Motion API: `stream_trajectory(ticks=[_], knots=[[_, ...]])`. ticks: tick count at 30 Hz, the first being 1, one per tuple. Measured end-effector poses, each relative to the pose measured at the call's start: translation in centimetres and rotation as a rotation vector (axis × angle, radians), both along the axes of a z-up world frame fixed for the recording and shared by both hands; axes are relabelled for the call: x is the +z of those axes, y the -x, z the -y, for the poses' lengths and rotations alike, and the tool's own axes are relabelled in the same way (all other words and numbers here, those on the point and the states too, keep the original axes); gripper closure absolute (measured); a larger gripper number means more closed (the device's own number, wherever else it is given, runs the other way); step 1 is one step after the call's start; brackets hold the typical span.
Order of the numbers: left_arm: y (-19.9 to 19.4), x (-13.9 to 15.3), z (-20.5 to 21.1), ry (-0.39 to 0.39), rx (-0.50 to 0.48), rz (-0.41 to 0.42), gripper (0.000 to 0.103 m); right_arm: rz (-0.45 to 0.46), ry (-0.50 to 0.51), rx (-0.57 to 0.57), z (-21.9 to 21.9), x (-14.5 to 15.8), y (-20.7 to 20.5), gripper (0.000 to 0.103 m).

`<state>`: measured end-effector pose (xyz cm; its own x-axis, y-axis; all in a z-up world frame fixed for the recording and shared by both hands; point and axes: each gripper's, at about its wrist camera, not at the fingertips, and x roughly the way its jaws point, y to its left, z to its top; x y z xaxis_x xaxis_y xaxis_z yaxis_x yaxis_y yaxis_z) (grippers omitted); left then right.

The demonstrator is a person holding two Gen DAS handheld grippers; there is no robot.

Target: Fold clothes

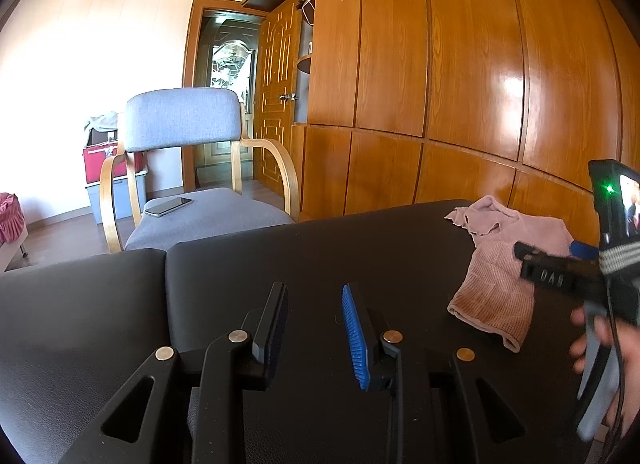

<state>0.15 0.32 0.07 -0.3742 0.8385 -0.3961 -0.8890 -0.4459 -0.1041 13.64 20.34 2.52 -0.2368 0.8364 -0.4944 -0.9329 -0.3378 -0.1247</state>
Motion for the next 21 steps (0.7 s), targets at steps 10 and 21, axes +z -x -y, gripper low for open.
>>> stream_trajectory(ticks=[10,21], knots=[[0.0,-0.1,-0.1,0.017,0.001,-0.015,0.075,0.011,0.052,-0.211,-7.8,0.2,-6.6,0.000],[0.1,-0.3,-0.2,0.036,0.002,-0.022,0.075,-0.024,0.101,-0.274,-12.8,-1.0,-9.7,0.000]])
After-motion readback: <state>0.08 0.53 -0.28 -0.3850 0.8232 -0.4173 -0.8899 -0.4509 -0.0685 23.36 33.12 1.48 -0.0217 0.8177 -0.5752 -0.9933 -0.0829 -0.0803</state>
